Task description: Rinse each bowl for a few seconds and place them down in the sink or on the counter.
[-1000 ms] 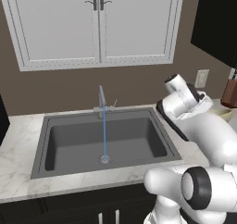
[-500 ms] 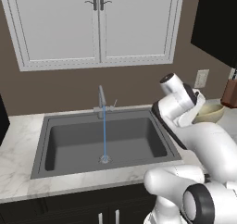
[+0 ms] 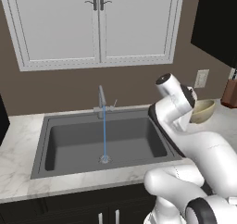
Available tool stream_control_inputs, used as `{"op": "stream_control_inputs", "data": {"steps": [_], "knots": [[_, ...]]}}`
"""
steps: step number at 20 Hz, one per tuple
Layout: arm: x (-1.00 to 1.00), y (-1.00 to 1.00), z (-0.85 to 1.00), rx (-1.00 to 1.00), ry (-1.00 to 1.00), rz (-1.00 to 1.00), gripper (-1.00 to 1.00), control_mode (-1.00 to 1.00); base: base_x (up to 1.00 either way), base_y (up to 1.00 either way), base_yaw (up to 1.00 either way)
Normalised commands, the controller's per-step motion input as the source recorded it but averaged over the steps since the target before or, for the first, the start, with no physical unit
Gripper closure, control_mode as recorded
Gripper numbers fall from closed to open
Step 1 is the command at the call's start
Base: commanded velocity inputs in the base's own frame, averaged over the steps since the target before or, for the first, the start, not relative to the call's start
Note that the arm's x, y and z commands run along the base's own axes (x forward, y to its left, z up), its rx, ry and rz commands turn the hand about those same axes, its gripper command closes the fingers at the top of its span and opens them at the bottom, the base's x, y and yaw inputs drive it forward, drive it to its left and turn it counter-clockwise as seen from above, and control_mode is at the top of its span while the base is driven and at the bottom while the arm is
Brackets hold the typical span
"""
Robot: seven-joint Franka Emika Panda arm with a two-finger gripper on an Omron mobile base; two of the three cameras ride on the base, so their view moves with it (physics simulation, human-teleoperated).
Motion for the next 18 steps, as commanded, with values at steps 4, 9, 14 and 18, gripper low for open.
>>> {"op": "stream_control_inputs", "data": {"steps": [4,9,14,18], "knots": [[0.0,0.19,0.08,0.0,0.03,0.22,1.0,-1.0,0.0,0.0,0.0],[0.0,0.18,0.05,0.0,0.04,0.22,1.0,-1.0,0.0,0.0,0.0],[0.03,0.16,0.01,0.08,0.08,0.19,1.0,-1.0,0.0,0.0,0.0],[0.08,0.14,0.0,0.1,0.1,0.19,1.0,-1.0,0.0,0.0,0.0]]}}
